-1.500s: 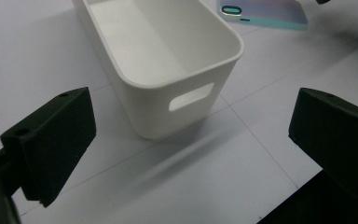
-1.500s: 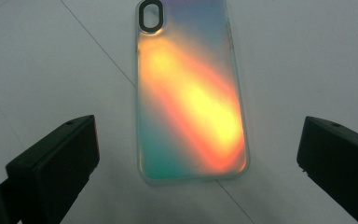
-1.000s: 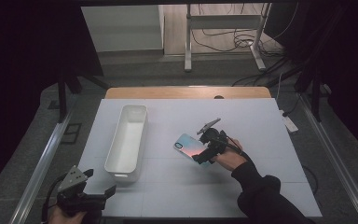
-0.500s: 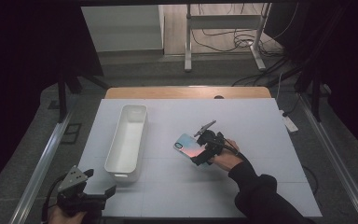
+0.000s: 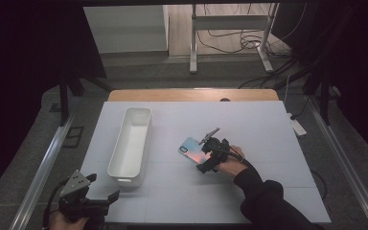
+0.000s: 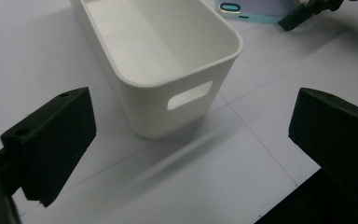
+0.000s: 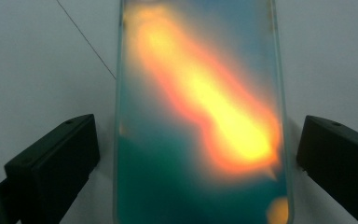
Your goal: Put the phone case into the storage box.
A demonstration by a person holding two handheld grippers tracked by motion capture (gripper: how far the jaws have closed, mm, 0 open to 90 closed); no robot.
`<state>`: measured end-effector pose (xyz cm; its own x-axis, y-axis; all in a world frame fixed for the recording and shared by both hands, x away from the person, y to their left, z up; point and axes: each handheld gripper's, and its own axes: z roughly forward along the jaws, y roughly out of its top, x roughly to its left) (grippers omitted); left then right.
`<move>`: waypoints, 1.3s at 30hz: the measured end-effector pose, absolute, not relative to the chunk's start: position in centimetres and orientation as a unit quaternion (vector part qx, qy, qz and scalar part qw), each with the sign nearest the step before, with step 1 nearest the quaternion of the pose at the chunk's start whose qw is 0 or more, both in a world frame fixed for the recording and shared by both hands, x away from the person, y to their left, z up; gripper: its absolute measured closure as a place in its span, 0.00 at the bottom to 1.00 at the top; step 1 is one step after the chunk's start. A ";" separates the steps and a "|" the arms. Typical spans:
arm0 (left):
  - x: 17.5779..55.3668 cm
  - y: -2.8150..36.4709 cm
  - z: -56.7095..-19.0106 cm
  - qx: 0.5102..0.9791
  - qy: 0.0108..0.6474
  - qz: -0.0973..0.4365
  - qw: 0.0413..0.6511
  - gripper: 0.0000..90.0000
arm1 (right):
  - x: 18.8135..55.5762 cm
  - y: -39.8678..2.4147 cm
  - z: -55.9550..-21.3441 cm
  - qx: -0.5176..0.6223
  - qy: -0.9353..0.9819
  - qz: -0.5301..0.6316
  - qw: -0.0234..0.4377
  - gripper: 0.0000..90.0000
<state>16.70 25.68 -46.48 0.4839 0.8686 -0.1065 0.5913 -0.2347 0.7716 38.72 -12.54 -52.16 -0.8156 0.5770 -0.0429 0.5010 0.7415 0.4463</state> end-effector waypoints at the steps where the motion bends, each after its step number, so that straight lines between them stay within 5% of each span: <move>1: 16.7 25.7 -46.5 0.766 0.477 0.176 0.394 0.02 | 38.7 -12.5 -52.2 0.290 0.929 0.212 0.089 0.00; 11: 16.7 25.6 -46.5 0.766 0.477 0.177 0.392 0.02 | 38.7 -12.5 -52.2 0.290 0.929 0.210 0.090 0.00; 16: 16.7 25.6 -46.5 0.766 0.478 0.177 0.391 0.02 | 38.3 -12.7 -51.6 0.283 0.930 0.215 0.087 0.18; 39: 16.6 25.3 -46.4 0.769 0.477 0.192 0.379 0.02 | 37.9 -13.3 -51.2 0.314 0.920 0.219 0.077 0.19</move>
